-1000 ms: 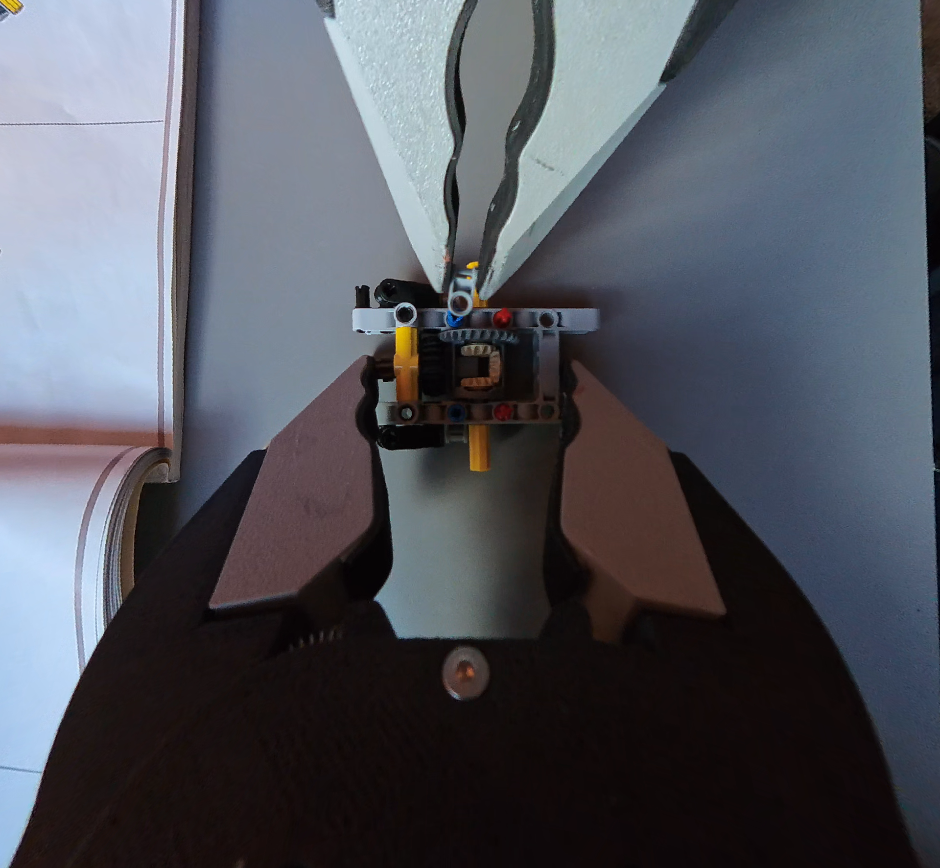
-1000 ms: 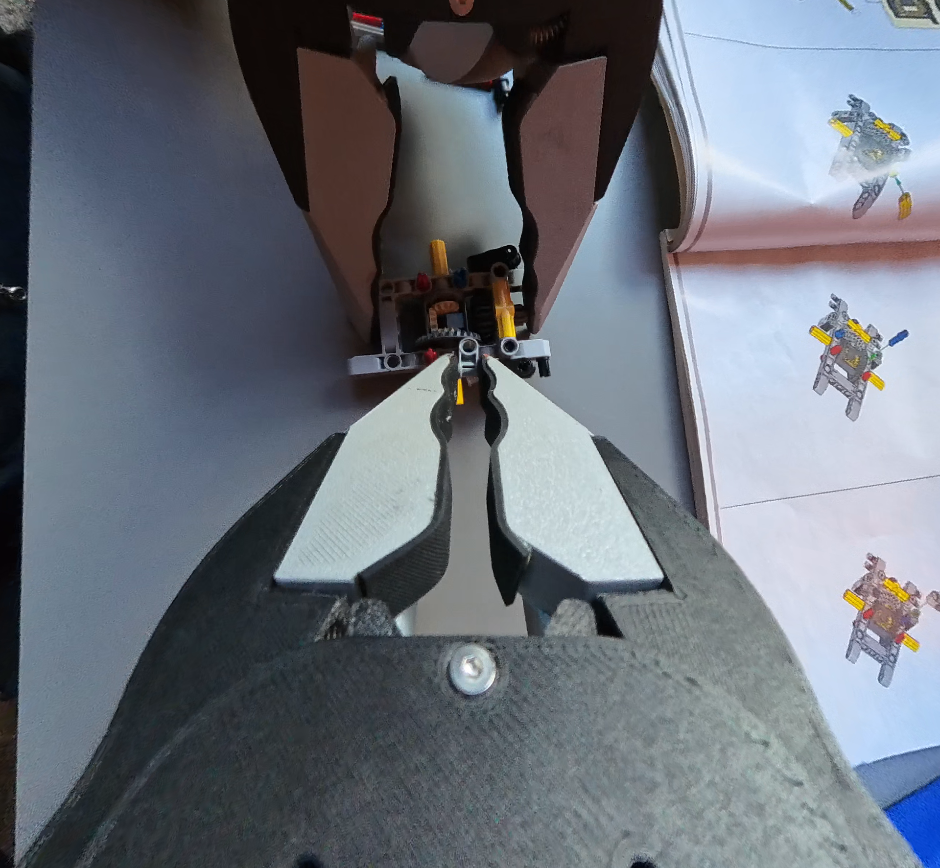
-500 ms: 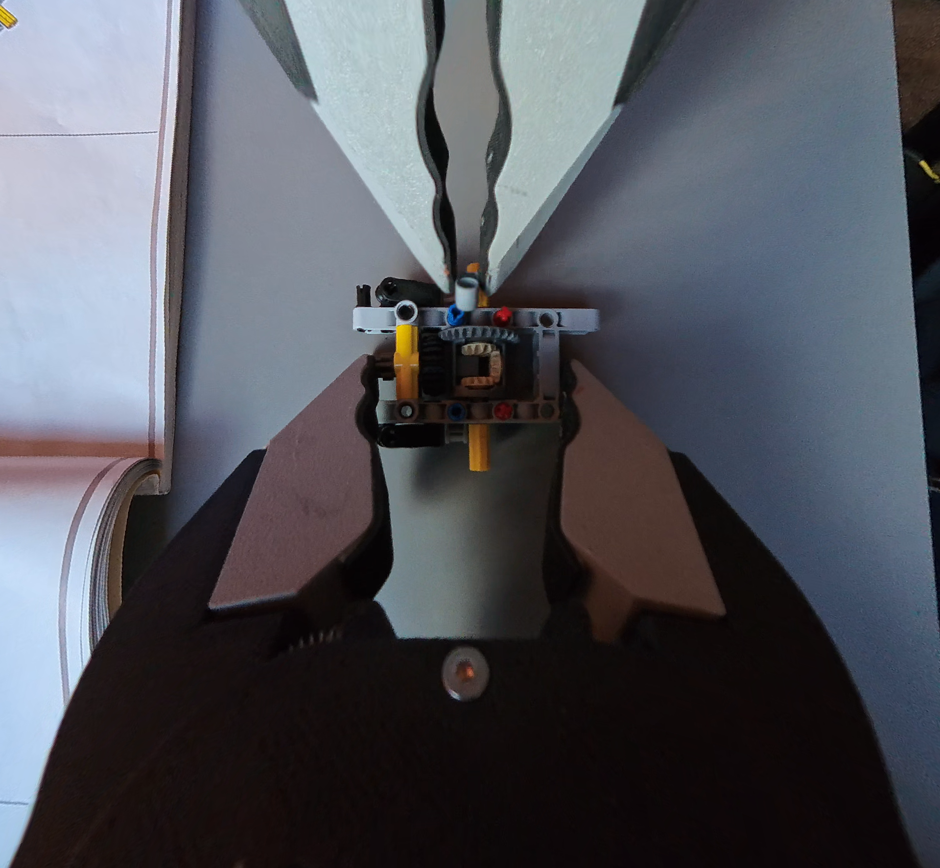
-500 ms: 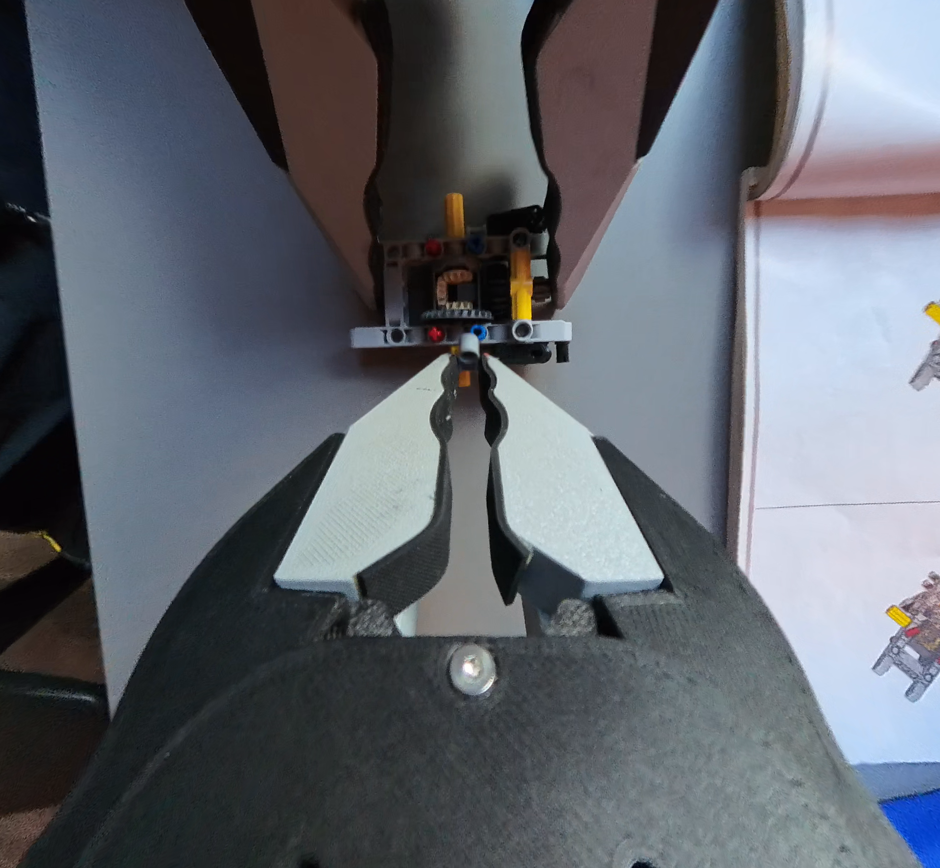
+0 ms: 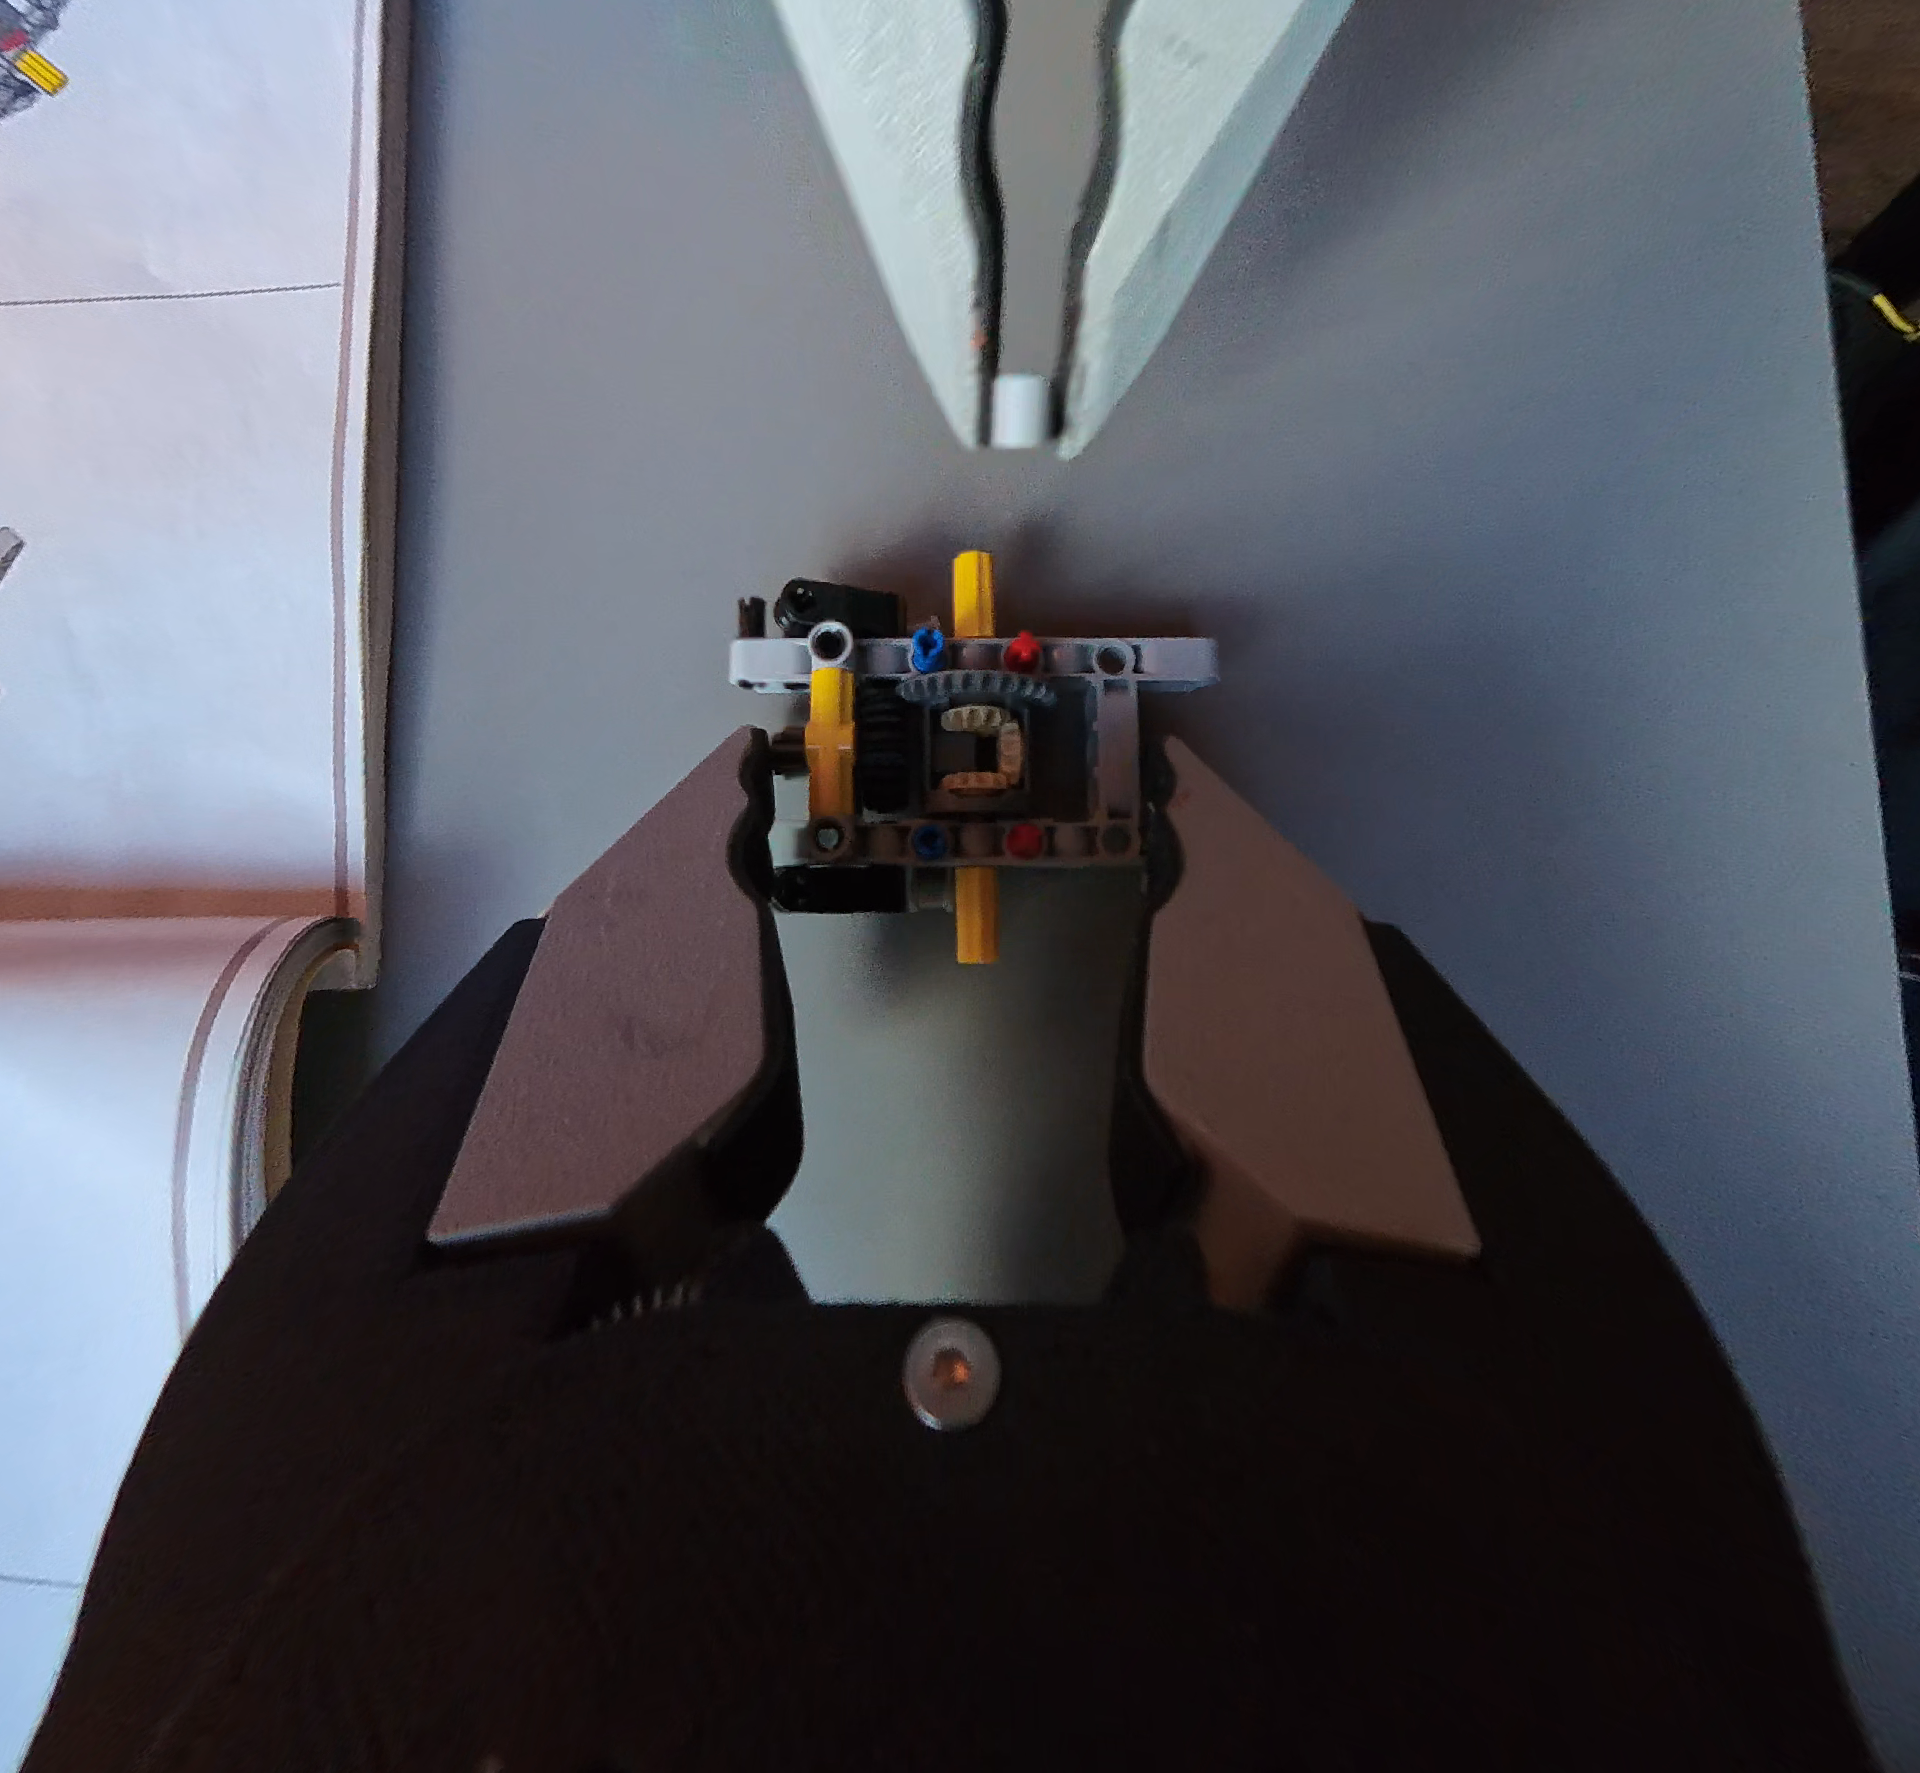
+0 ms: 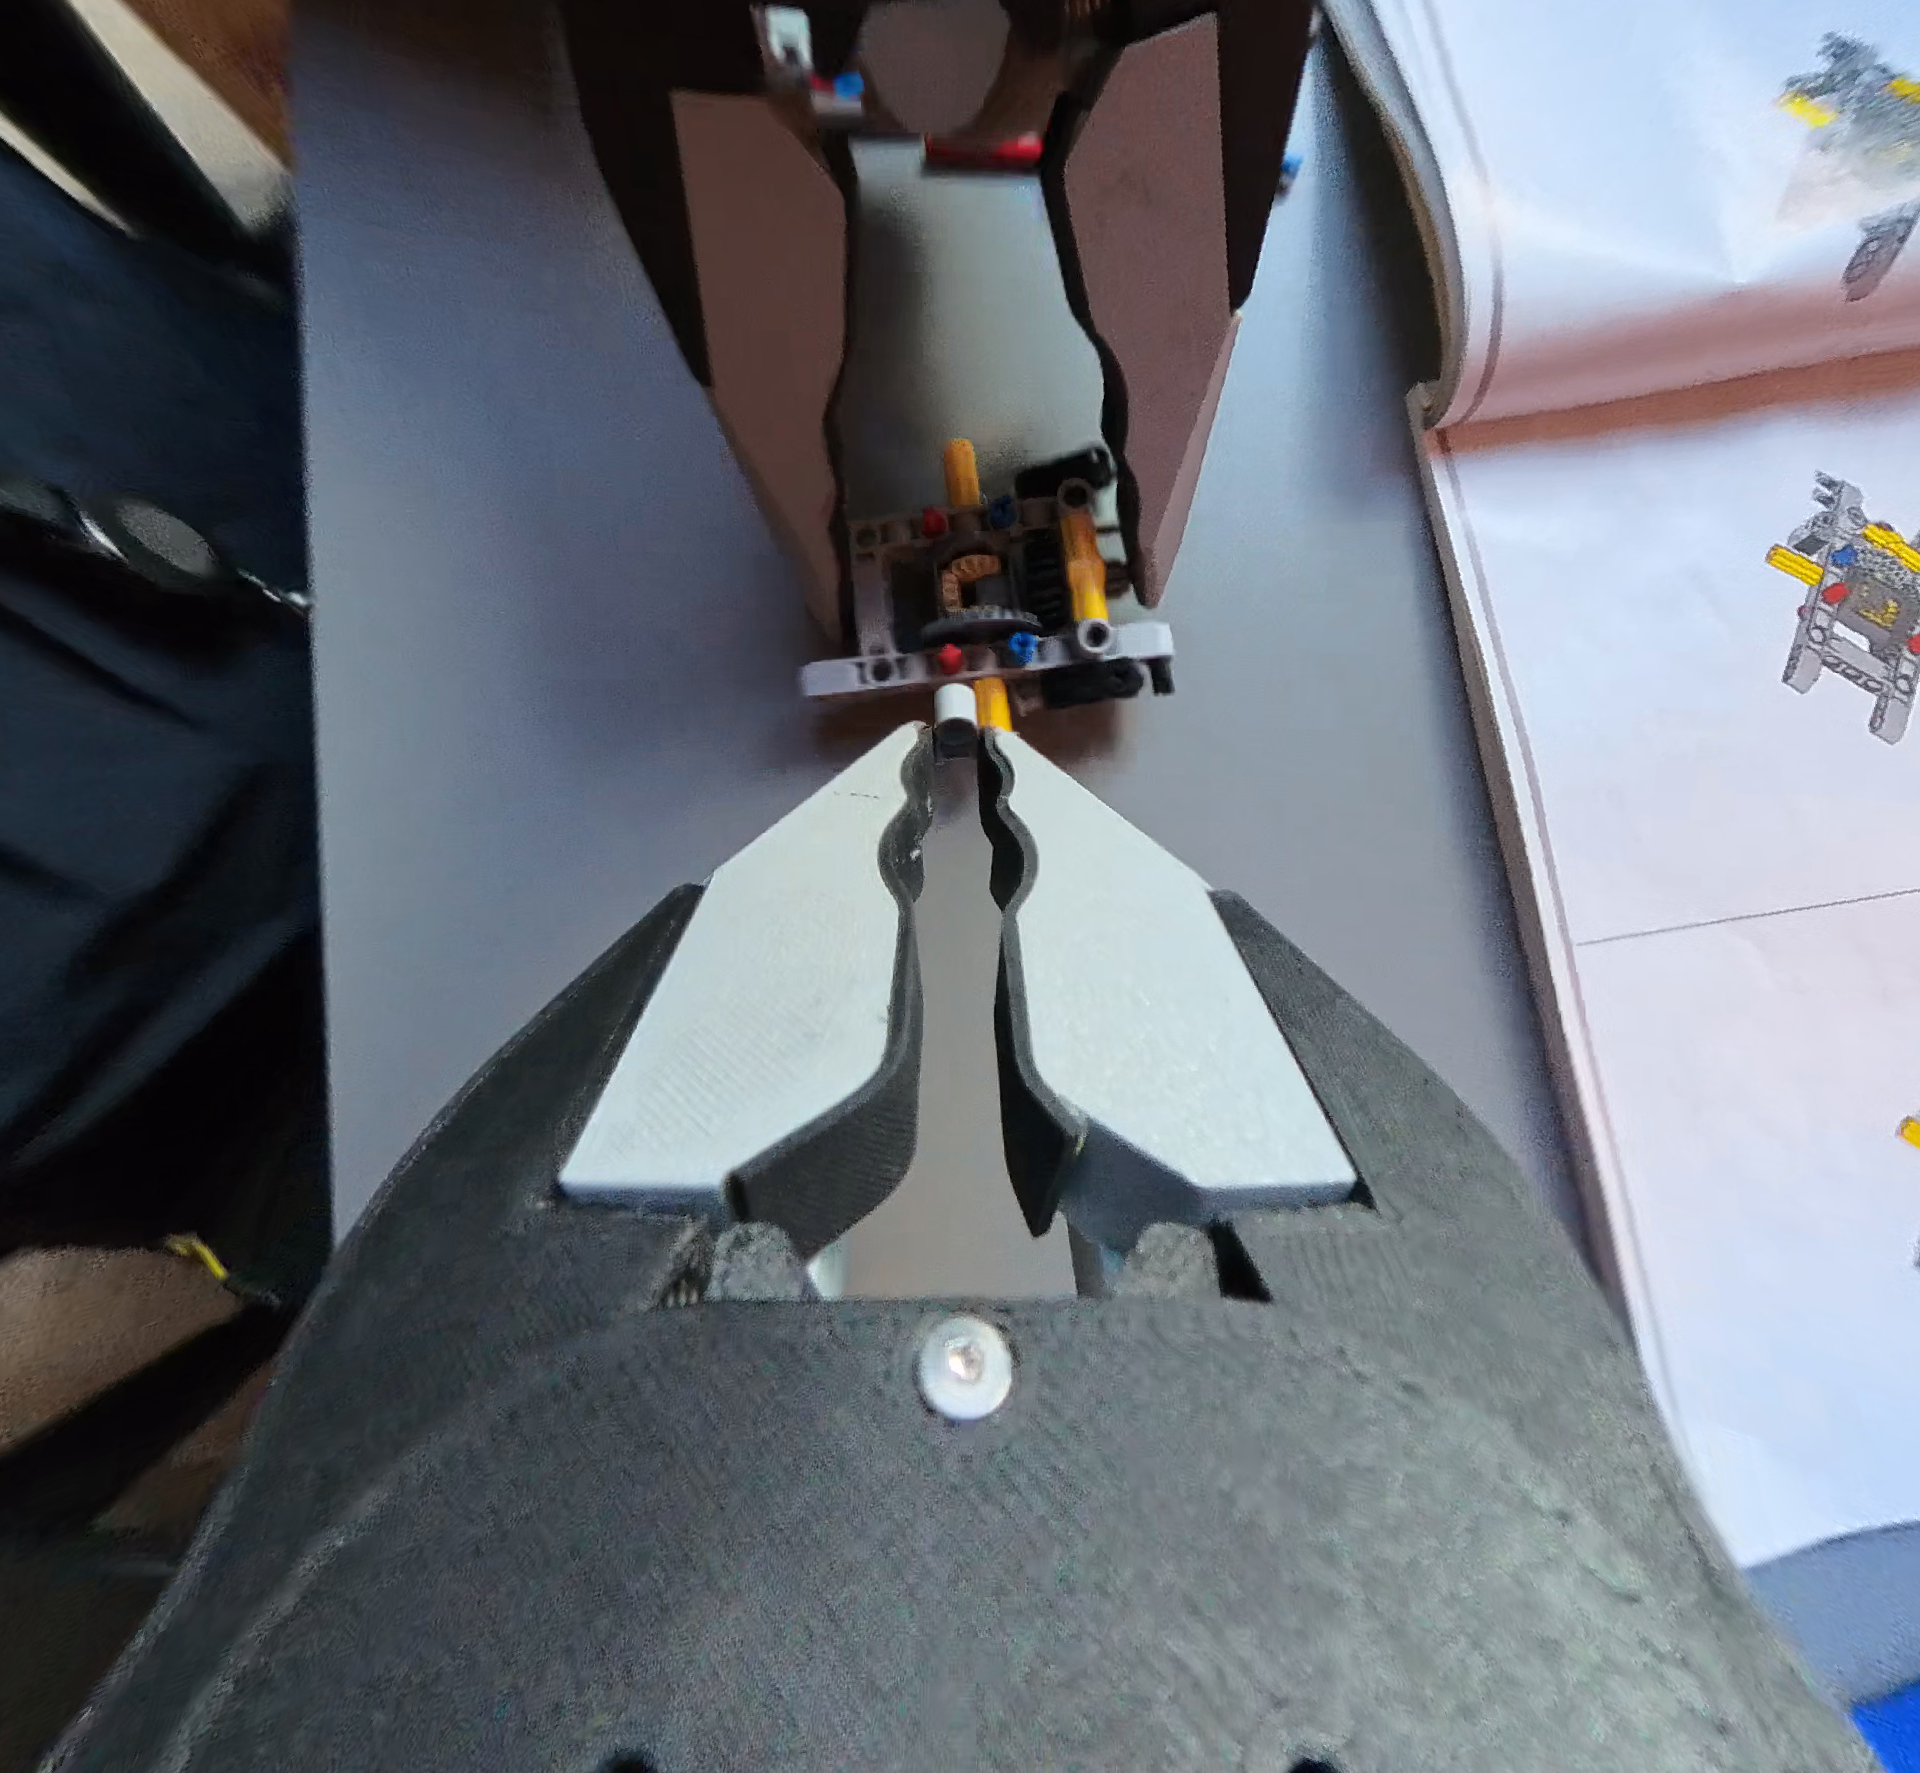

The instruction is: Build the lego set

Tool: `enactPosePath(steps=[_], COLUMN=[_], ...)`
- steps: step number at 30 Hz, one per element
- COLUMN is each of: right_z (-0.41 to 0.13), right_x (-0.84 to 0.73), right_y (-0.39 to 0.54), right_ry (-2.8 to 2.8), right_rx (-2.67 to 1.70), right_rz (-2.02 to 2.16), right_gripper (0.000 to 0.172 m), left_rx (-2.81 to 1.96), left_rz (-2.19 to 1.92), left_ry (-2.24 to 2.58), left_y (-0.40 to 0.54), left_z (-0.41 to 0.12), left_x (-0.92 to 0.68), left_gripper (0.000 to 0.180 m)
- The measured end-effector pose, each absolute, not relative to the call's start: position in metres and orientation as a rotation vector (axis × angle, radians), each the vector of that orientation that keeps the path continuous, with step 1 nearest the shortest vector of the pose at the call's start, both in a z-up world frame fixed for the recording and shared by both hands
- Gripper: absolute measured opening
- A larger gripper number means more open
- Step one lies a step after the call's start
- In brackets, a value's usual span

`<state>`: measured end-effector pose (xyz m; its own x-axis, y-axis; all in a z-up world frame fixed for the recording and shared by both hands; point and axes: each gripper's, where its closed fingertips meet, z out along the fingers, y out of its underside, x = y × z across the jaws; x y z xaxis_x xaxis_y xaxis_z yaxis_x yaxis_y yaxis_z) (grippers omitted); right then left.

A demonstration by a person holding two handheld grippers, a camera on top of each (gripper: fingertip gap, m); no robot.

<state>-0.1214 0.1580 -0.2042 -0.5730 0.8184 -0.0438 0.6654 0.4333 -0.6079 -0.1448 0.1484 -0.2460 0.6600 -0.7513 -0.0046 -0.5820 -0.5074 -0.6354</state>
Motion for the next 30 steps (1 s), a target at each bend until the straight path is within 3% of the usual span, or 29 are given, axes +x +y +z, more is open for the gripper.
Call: enactPosePath(steps=[1, 9, 15, 19, 22, 30], right_z=[-0.199, -0.180, -0.149, -0.143, -0.140, -0.147], right_x=[-0.120, -0.117, -0.116, -0.112, -0.112, -0.109], right_y=[0.155, 0.149, 0.139, 0.132, 0.132, 0.130], right_ry=[-2.392, -2.059, -1.674, -1.595, -1.522, -1.540], right_rx=[-1.298, -1.697, -1.879, -1.875, -1.891, -1.921], right_rz=[0.921, 1.483, 2.128, 2.266, 2.358, 2.372], right_gripper=[0.006, 0.005, 0.005, 0.005, 0.005, 0.005], left_rx=[-2.257, -2.062, -1.727, -1.666, -1.638, -1.592], left_rz=[-0.371, -0.302, -0.034, -0.036, -0.002, 0.028], left_ry=[1.017, 1.056, 1.054, 1.023, 1.044, 1.083], left_y=[0.149, 0.148, 0.156, 0.156, 0.154, 0.150], left_z=[-0.243, -0.202, -0.160, -0.150, -0.150, -0.151], left_x=[-0.145, -0.135, -0.110, -0.103, -0.101, -0.097], left_gripper=[0.067, 0.058, 0.033, 0.030, 0.015, 0.016])
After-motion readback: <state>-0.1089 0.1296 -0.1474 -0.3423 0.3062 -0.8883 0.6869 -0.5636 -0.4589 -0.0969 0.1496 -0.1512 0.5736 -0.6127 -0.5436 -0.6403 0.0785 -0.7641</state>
